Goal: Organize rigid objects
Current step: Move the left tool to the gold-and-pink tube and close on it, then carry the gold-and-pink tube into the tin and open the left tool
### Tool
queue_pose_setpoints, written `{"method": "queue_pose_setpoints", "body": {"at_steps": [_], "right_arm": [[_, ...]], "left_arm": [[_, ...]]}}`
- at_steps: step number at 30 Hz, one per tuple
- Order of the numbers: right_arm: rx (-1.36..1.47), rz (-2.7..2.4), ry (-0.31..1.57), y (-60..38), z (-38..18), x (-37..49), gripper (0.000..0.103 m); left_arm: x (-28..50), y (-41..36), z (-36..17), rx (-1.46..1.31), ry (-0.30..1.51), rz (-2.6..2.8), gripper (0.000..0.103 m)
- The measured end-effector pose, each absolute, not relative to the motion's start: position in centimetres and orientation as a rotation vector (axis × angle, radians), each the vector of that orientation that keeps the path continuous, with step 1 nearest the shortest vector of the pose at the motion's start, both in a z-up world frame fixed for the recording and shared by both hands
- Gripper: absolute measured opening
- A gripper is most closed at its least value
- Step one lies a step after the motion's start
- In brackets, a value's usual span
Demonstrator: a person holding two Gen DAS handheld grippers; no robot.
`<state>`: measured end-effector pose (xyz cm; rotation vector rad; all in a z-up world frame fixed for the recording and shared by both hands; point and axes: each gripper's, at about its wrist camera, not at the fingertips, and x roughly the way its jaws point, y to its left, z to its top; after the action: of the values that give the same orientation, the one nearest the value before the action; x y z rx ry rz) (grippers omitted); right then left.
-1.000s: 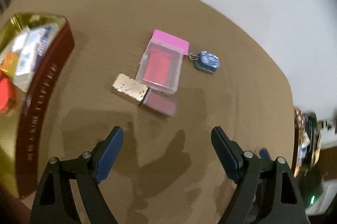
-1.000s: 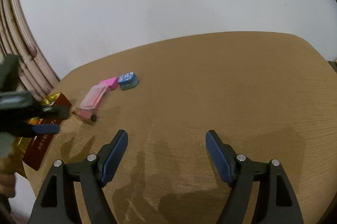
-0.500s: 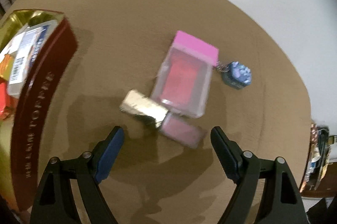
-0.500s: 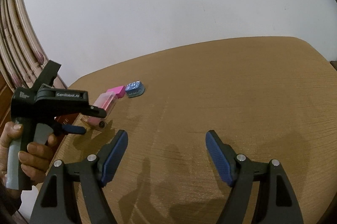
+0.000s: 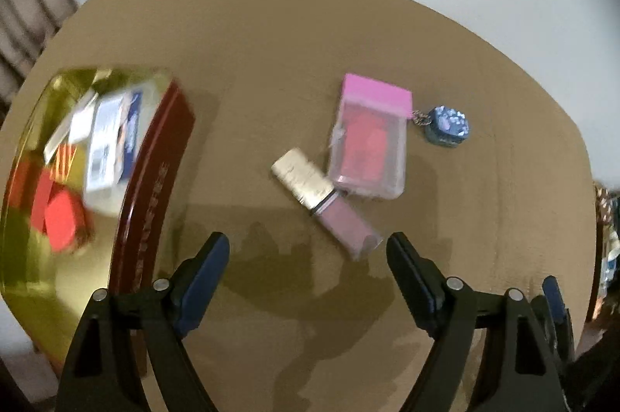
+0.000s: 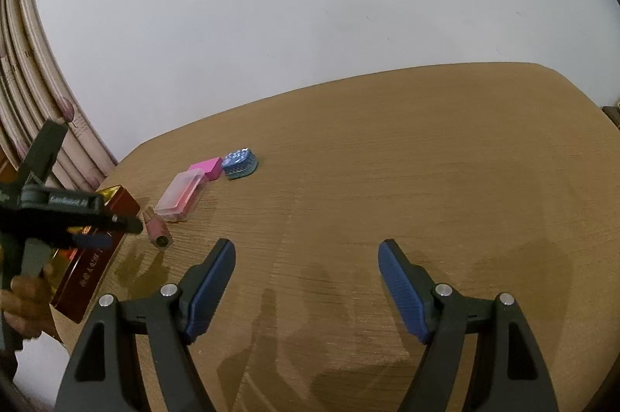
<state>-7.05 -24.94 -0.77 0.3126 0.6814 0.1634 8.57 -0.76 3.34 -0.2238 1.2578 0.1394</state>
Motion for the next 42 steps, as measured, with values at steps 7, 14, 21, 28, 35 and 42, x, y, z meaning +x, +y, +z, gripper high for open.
{"method": "queue_pose_setpoints", "body": {"at_steps": [7, 14, 21, 28, 35, 42], "right_arm": [[0.31, 0.161, 0.687, -24.6, -0.6, -7.0, 0.078], [0.311, 0.162, 0.689, -24.7, -0.6, -7.0, 0.078], [0.312, 0.159, 0.692, -24.5, -0.7, -6.9, 0.078], [0.315, 0.16, 0.691, -24.7, -0.6, -6.9, 0.078], [0.322, 0.153, 0.693, -24.6, -0.8, -6.9, 0.078], [0.321, 0.137, 0.713, -24.5, -1.0, -6.6, 0.078]], "left_arm": [[10.4, -0.4, 1.6, -0.335, 1.332, 0.108, 0.077], [11.2, 1.0, 0.4, -0.351, 1.351, 0.131, 0.046], [11.5, 1.5, 0.8, -0.327, 1.355, 0.098, 0.037], [13.8, 0.0, 0.0, -0.21, 1.315, 0.075, 0.017], [9.8, -0.9, 2.1, -0.115, 1.255, -0.026, 0.017], [4.6, 1.2, 7.9, -0.071, 1.18, -0.06, 0.017]]}}
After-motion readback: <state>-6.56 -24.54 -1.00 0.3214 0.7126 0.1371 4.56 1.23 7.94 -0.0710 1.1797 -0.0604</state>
